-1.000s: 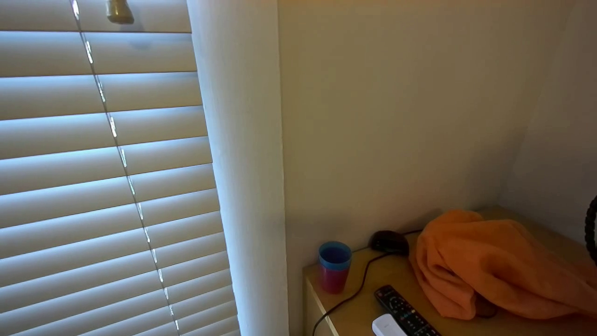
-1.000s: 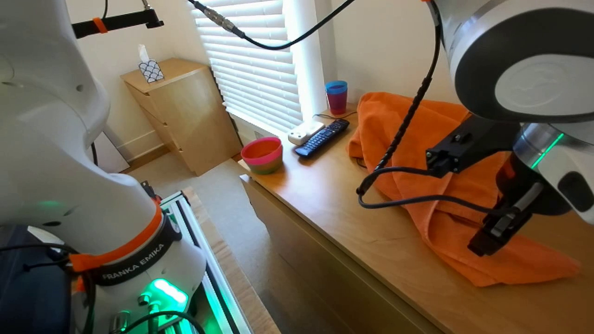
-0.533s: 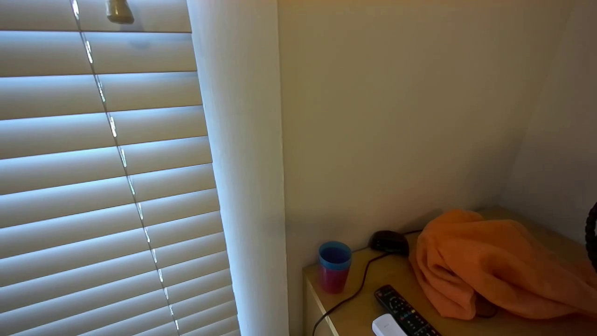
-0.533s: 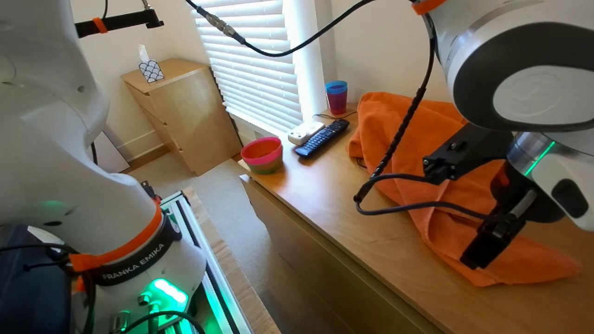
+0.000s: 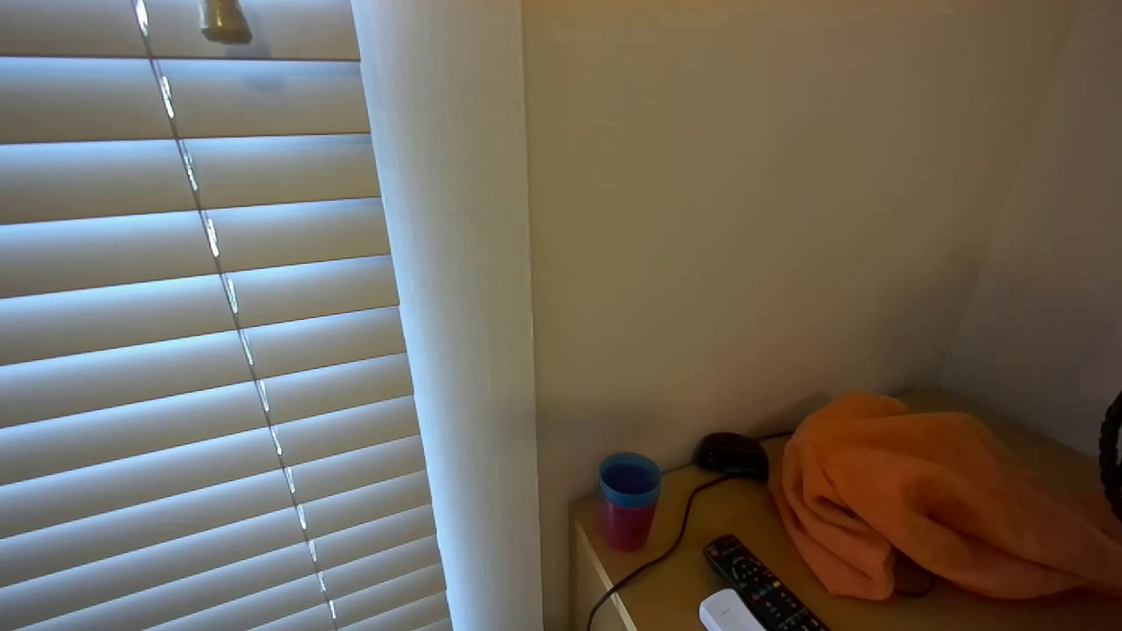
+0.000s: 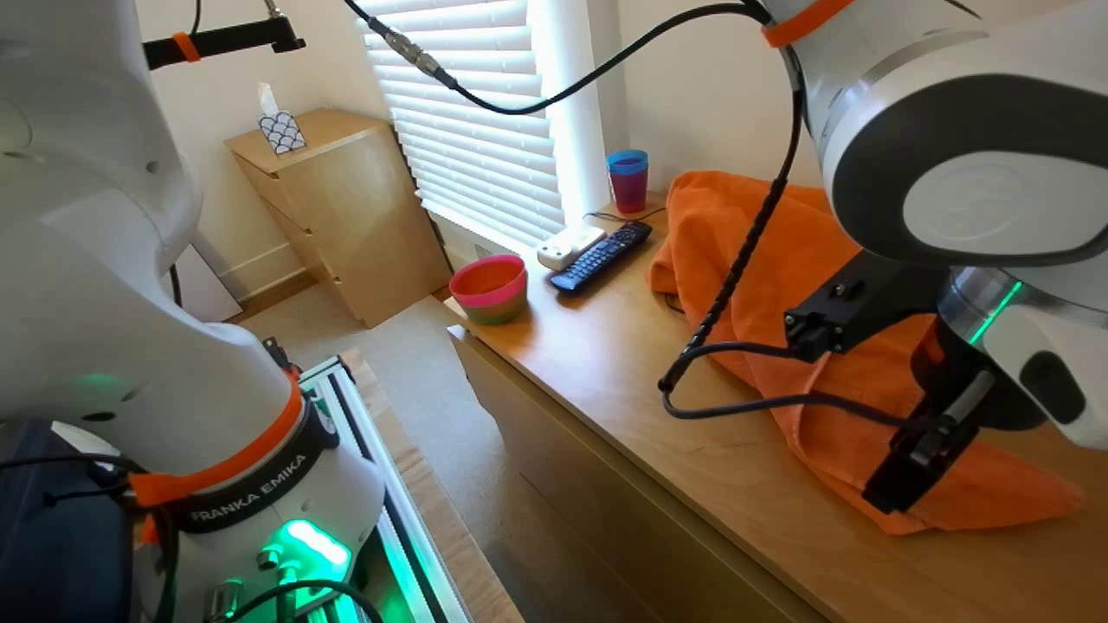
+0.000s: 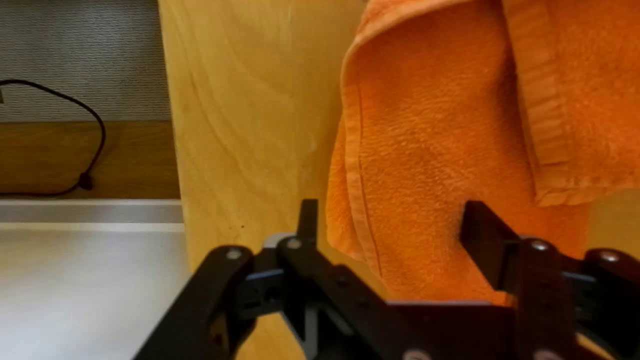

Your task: Spread the towel evenly on the cabinet top

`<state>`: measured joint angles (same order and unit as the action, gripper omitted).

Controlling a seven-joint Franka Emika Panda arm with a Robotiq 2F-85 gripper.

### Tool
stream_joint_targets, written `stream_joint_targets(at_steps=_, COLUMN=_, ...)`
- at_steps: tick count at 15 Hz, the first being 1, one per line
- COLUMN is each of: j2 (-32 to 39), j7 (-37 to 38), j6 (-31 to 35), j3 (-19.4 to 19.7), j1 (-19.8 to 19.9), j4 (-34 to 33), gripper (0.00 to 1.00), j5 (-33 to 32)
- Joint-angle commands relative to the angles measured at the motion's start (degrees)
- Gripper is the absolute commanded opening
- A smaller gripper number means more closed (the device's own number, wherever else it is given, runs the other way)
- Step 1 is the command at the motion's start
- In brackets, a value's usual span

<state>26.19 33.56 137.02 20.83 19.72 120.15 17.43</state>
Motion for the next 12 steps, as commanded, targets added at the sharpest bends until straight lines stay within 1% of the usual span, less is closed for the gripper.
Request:
stream_joint_targets(at_steps=1, j2=0.77, j7=-0.34, j6=3.36, j3=0.36, j1=-0.33, j4=1.10, gripper=0.44, j5=-0.11)
stream_joint_targets(at_steps=2, j2=1.15, j7=-0.39, j6=4.16, j3=0.32, j1=-0.37, j4=1.07, gripper=0.36, j5=-0.13)
stream_joint_targets(at_steps=4, j2=1.78, j7=-0.35, j6=5.21, j3=0.22, j1=-0.43, j4=0.86, gripper=0.22, j5=-0.05)
stream_joint_targets(at_steps=5, j2=2.09, j7=-0.30, j6=5.65, j3=0.22, j1=-0.51, j4=0.81, gripper=0.13, j5=-0.09)
stream_joint_targets(at_steps=7, j2=2.56, j7=-0.16, j6=6.26, j3=0.26, j1=-0.75, j4=0.82, gripper=0.00, j5=-0.20)
stream_joint_targets(at_steps=10, j2=3.11, j7=-0.06, j6=6.80, j3=0.35, j1=-0.98, j4=0.80, gripper=0.00, j5=-0.26)
stream_joint_targets(at_steps=12, j2=2.04, j7=-0.13, j6=6.78, j3=0.43, j1=-1.17, j4=1.06, gripper=0.01, j5=-0.23)
